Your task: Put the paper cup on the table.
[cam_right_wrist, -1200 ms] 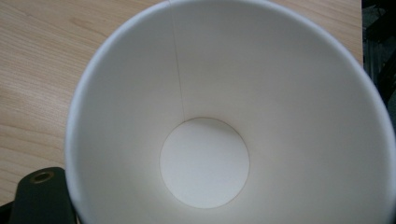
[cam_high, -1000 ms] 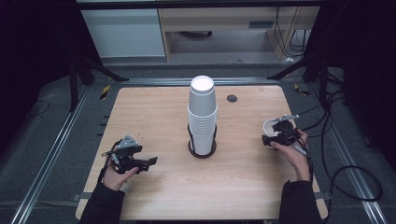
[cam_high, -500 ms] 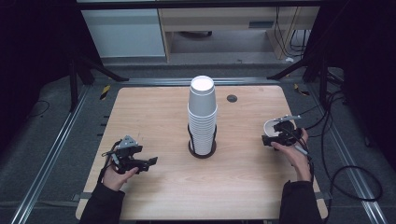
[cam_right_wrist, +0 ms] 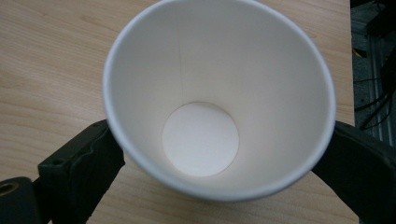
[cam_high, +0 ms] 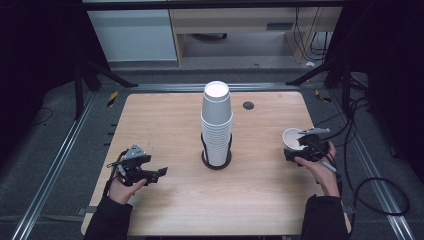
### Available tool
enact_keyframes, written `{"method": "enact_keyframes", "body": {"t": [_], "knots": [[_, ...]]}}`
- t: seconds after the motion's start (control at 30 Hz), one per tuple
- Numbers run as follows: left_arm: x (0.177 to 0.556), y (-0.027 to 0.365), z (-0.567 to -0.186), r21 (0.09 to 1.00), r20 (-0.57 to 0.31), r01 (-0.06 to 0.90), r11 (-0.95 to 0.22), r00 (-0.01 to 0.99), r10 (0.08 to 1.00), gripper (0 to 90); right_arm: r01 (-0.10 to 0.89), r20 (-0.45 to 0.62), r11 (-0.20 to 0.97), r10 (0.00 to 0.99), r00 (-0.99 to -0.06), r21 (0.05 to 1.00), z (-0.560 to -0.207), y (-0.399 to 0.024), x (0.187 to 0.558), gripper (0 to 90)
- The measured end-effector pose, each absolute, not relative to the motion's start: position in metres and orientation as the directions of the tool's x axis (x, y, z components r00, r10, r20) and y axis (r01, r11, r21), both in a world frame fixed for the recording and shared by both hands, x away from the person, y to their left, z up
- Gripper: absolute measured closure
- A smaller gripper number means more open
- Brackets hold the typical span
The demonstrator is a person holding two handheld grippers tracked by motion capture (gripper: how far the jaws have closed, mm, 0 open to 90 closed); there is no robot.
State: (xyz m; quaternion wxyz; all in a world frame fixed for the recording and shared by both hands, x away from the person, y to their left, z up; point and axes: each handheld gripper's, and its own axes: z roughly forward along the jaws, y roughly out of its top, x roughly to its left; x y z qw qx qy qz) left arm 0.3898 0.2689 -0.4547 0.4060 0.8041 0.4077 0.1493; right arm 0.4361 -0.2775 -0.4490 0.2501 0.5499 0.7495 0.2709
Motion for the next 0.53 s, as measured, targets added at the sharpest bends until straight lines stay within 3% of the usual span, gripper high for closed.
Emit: {"method": "enact_keyframes", "body": {"t": [0.53], "knots": [[0.391,0.277,-0.454,0.773,-0.089,0.544,-0.326,0.603,0.793,13.8,0.687,-0.123,0.311,0.943,-0.310,0.656,-0.444,-0.263,0.400,1.6]]}}
